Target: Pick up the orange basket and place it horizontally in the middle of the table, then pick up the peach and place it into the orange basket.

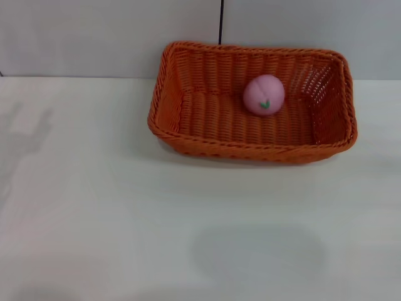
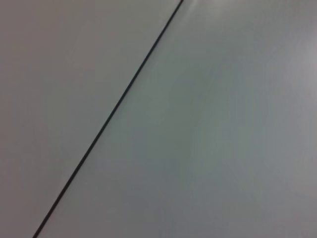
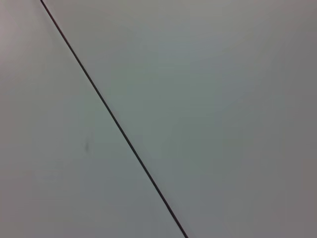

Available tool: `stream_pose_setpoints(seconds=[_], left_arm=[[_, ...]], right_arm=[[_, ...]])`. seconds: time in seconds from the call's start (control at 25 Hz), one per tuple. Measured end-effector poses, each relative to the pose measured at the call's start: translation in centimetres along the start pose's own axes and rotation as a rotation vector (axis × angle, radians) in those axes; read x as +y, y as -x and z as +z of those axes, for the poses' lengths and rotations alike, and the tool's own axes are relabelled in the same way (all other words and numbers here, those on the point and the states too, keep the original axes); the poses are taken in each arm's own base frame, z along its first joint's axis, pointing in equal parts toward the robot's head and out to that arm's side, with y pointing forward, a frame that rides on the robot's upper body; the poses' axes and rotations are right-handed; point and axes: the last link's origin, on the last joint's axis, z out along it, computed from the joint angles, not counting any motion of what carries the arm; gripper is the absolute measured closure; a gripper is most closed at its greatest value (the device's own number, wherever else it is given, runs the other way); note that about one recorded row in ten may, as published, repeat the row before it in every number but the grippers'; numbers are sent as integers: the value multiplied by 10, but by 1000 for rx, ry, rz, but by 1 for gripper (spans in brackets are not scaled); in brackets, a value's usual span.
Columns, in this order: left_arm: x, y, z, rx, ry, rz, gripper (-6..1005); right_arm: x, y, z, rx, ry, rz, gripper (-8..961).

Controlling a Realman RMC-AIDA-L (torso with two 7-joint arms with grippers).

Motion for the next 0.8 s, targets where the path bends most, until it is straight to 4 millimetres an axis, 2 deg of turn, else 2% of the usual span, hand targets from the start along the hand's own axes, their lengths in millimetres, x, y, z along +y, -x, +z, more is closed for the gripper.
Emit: stream_pose_setpoints(seconds=[0.8], left_arm=[[-1,1,-3,6,-18,-9,229]], right_arm=[[-2,2,-5,-2,-15,-4,423]])
